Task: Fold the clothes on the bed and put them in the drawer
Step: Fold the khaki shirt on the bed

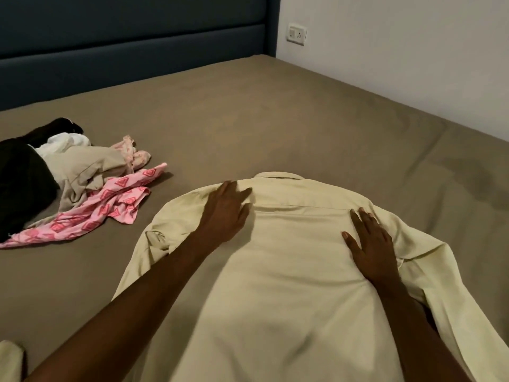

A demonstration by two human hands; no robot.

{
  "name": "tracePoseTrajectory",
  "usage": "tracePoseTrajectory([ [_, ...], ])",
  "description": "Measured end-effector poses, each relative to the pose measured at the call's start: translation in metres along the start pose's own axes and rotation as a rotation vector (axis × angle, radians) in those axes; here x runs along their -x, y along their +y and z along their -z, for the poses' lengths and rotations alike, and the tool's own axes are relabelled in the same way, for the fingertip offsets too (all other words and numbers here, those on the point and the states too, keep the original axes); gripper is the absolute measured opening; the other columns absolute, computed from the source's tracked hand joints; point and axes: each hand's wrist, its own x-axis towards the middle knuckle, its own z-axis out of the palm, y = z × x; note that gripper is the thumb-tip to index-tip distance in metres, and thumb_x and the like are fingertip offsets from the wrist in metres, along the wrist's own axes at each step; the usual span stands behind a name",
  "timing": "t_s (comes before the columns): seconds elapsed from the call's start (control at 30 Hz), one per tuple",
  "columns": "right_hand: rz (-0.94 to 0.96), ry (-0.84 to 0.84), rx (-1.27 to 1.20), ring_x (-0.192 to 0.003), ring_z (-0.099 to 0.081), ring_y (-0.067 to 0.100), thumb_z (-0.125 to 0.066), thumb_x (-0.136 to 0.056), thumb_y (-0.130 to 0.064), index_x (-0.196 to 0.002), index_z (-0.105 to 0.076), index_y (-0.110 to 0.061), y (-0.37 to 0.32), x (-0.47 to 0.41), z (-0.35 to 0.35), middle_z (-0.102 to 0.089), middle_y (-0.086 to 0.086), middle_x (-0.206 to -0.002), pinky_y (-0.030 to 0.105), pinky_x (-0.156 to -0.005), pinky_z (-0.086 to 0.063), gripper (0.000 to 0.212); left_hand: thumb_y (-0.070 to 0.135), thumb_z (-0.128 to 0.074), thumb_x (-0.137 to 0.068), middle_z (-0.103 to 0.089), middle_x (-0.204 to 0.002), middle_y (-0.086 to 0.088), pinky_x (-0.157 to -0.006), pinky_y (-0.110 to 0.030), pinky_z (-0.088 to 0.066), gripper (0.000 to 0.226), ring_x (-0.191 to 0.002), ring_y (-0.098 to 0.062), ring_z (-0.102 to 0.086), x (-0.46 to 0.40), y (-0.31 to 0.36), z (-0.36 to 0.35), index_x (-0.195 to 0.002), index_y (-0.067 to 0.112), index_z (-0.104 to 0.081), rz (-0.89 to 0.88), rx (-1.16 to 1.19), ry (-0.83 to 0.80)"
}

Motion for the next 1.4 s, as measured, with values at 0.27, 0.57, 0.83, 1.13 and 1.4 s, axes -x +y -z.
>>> tracePoseTrajectory([
  [0.27, -0.029, -0.005, -0.045, -0.157, -0.014, 0.008, -0.031, -0.1, -0.064, -0.164, -0.019, -0.032, 0.005, 0.0, -0.007, -0.015, -0.009, -0.172, 0.039, -0.124, -0.018, 0.073, 0.075, 0.001, -0.091, -0.023, -0.166, -0.013, -0.118, -0.061, -0.018, 0.068, -0.154, -0.029, -0.016, -0.036, -0.022, -0.032, -0.156, 0.057, -0.012, 0.116, -0.032, -0.327],
  [0.57, -0.081, -0.058, -0.059, -0.157, -0.01, 0.005, -0.029, -0.097, -0.069, -0.165, -0.016, -0.033, 0.003, -0.003, -0.006, -0.013, -0.01, -0.172, 0.041, -0.125, -0.016, 0.078, 0.07, -0.022, -0.099, -0.026, -0.164, -0.024, -0.12, -0.064, -0.01, 0.076, -0.154, -0.038, -0.02, 0.05, 0.039, -0.042, -0.16, 0.026, -0.03, 0.056, -0.077, -0.15],
  [0.83, -0.143, -0.206, 0.001, -0.156, -0.017, 0.018, -0.022, -0.088, -0.077, -0.164, -0.019, -0.034, -0.015, -0.004, 0.016, -0.016, -0.006, -0.172, 0.047, -0.123, -0.016, 0.087, 0.083, -0.013, -0.083, -0.014, -0.167, -0.022, -0.123, -0.059, -0.009, 0.104, -0.157, -0.035, -0.006, 0.062, 0.032, 0.005, -0.163, 0.017, -0.017, 0.13, 0.043, -0.369],
  [1.13, -0.13, -0.297, 0.539, -0.154, -0.015, 0.045, -0.044, -0.097, -0.039, -0.161, -0.015, -0.001, -0.083, -0.017, 0.04, -0.012, 0.03, -0.167, 0.053, -0.126, -0.007, 0.081, 0.049, -0.069, -0.085, -0.062, -0.134, -0.015, -0.103, -0.047, -0.044, 0.073, -0.124, -0.037, -0.056, 0.255, -0.037, 0.132, -0.144, 0.012, -0.048, 0.776, 0.189, 0.041],
  [1.4, 0.084, -0.152, 0.115, -0.14, -0.04, 0.054, -0.054, -0.1, -0.036, -0.146, -0.044, 0.01, -0.27, 0.063, 0.009, -0.036, 0.039, -0.154, 0.057, -0.113, -0.032, 0.066, 0.056, -0.077, -0.074, -0.06, -0.114, 0.005, -0.081, -0.033, -0.05, 0.054, -0.111, -0.019, -0.059, 0.363, -0.017, 0.171, -0.115, 0.026, -0.059, 0.791, 0.047, -0.345],
])
